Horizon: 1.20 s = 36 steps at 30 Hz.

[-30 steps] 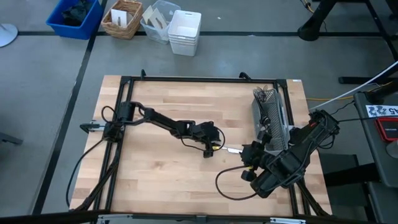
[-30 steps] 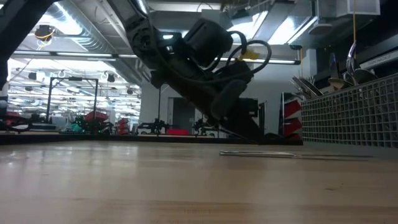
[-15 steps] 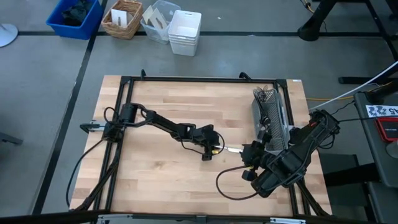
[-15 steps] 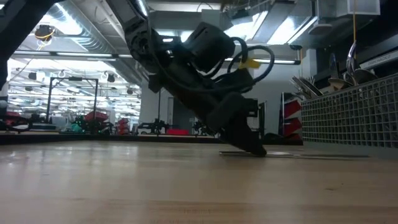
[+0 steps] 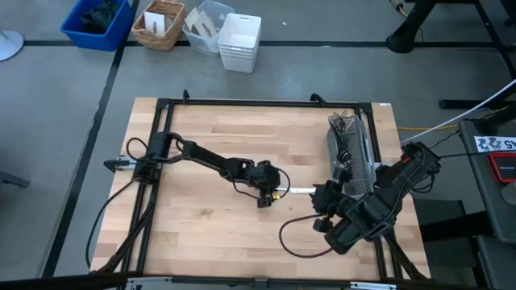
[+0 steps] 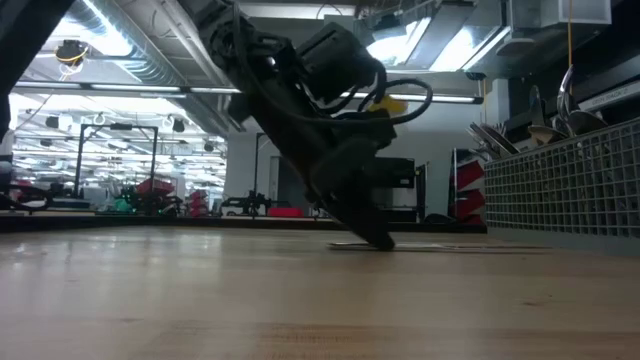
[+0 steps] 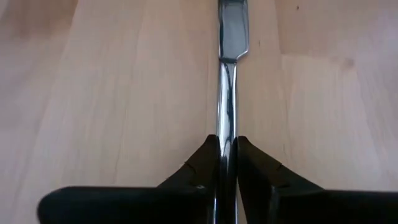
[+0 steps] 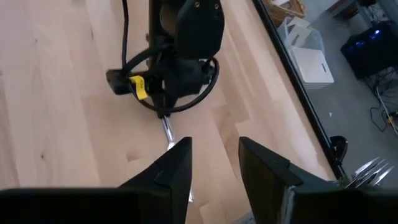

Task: Sort silverware
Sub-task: Put the knife into the middle section of the utensil holder

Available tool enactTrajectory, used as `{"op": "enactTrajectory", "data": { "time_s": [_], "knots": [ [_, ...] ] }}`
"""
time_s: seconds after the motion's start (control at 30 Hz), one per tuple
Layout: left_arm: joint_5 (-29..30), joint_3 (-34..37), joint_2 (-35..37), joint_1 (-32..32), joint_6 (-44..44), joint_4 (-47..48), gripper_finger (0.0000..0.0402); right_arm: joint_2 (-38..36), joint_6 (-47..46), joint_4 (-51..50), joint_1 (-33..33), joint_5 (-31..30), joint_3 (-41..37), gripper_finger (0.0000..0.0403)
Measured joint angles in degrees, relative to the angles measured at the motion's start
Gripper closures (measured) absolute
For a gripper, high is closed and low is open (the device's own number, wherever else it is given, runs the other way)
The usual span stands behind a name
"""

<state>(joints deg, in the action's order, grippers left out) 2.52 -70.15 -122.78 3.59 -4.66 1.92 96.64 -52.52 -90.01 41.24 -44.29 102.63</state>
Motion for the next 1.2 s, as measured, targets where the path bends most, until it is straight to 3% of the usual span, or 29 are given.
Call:
{"op": "enactTrajectory", "data": {
  "time_s": [0.2, 0.4, 0.67, 0.8, 1.03, 1.2],
  "knots": [
    [-2.12, 0.20, 3.29, 1.07, -3.75, 8.02, 0.0341, 0.00, 5.34, 0.02, -5.14, 1.24, 0.00, 0.0270],
    [-3.33, 0.65, 8.56, 2.34, -6.85, 20.98, 0.0350, -0.47, 15.87, 1.31, -11.67, 4.00, 0.04, 0.0270],
    [-3.63, 0.63, 11.10, 5.06, -12.34, 36.47, 0.0348, -6.68, 32.67, 16.25, -19.57, 6.88, 0.11, 0.0270],
    [-2.72, 0.57, 10.86, 6.51, -13.71, 37.76, 0.0343, -10.64, 41.39, 27.35, -24.16, 14.87, 0.13, 0.0270],
    [0.06, 0.70, 10.82, 7.57, -15.46, 36.80, 0.0341, -14.45, 52.90, 35.54, -33.46, 39.19, -1.41, 0.0270],
    [0.13, 0.72, 10.82, 7.57, -14.33, 35.84, 0.0341, -16.74, 53.20, 39.03, -35.79, 42.46, -12.54, 0.0270]
  ]
}}
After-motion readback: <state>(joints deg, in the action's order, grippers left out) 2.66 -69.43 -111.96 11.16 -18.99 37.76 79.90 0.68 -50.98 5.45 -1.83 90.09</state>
